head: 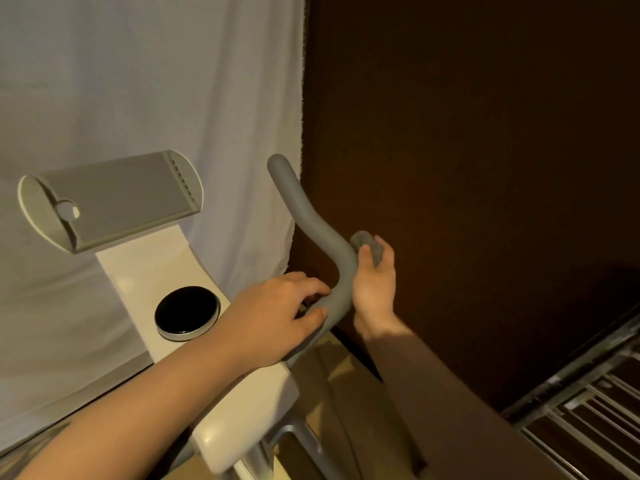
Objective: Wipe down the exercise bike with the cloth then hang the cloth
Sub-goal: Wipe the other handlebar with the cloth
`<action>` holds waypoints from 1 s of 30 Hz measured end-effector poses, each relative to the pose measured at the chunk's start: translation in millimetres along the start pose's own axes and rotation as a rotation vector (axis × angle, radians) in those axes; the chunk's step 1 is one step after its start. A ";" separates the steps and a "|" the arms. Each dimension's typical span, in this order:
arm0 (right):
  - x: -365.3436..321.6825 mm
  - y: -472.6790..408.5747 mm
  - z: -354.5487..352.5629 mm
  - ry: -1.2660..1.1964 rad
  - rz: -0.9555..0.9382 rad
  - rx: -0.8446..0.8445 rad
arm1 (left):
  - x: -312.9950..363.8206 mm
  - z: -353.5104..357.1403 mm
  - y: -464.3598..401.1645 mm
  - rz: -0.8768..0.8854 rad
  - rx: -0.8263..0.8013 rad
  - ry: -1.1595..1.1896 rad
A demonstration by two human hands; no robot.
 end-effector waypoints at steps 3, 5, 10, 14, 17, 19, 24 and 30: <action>6.8 15.7 -3.4 -0.003 0.001 -0.024 | 0.1 0.2 0.5 0.006 0.010 -0.008; 17.6 59.6 -8.4 -0.059 -0.098 0.008 | 0.7 -0.1 -0.2 0.005 0.011 -0.014; 0.2 19.5 -0.9 0.204 -0.257 -0.059 | 1.3 -0.2 -2.2 0.009 0.009 -0.017; -9.7 -15.9 1.5 0.349 -0.219 -0.158 | -0.1 -0.7 -0.4 0.012 -0.002 -0.004; 8.0 35.6 -16.0 0.191 -0.360 -0.115 | 0.3 -2.0 -1.2 0.019 -0.008 0.000; 15.8 61.8 -19.8 0.142 -0.440 -0.092 | -0.4 -1.7 -4.1 0.016 0.004 0.009; -15.4 11.0 -2.8 0.440 -0.391 -0.161 | 1.1 -1.3 -3.8 -0.013 -0.003 0.036; 0.9 45.5 -17.3 0.344 -0.406 -0.150 | 0.5 -1.0 -1.4 -0.011 0.005 0.007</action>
Point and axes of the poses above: each hand's wrist, its own y-axis away from the middle knuckle, its own z-axis out of the palm, x = y × z, the point moved 2 cm from there along -y, towards the middle knuckle, and after that the axes turned 2 degrees about y, right-handed, at the moved point
